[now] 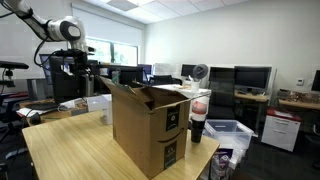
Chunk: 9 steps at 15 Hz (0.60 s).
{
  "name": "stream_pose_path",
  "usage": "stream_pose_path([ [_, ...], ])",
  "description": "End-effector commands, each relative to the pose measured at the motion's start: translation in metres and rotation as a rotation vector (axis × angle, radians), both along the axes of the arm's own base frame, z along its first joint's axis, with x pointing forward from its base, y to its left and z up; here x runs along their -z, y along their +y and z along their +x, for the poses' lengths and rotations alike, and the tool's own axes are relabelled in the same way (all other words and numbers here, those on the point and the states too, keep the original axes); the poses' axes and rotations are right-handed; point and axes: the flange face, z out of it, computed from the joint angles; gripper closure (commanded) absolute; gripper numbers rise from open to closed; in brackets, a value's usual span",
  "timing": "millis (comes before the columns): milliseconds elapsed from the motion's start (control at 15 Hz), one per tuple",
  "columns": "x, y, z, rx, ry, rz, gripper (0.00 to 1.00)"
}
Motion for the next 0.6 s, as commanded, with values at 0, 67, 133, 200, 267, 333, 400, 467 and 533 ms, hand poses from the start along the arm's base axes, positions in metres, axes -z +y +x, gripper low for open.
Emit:
stream_pose_path([
  [0,-0.0001,0.0024,0.0062,-0.041,-0.009,-0.014,0.0],
  [67,0.0017,0.0017,0.0036,-0.004,0.001,-0.003,0.0],
  [133,0.002,0.0021,0.0047,-0.005,0.0,-0.004,0.0],
  [200,0.002,0.0022,0.0052,-0.006,0.0,-0.004,0.0],
  [267,0.0018,0.0023,0.0053,-0.006,-0.001,-0.005,0.0],
  [333,0.0017,0.0023,0.0054,-0.006,-0.001,-0.005,0.0],
  [400,0.0016,0.0023,0.0054,-0.006,-0.001,-0.005,0.0],
  [467,0.0016,0.0023,0.0054,-0.006,-0.001,-0.005,0.0],
  [533,0.0016,0.0023,0.0054,-0.006,-0.001,-0.005,0.0],
])
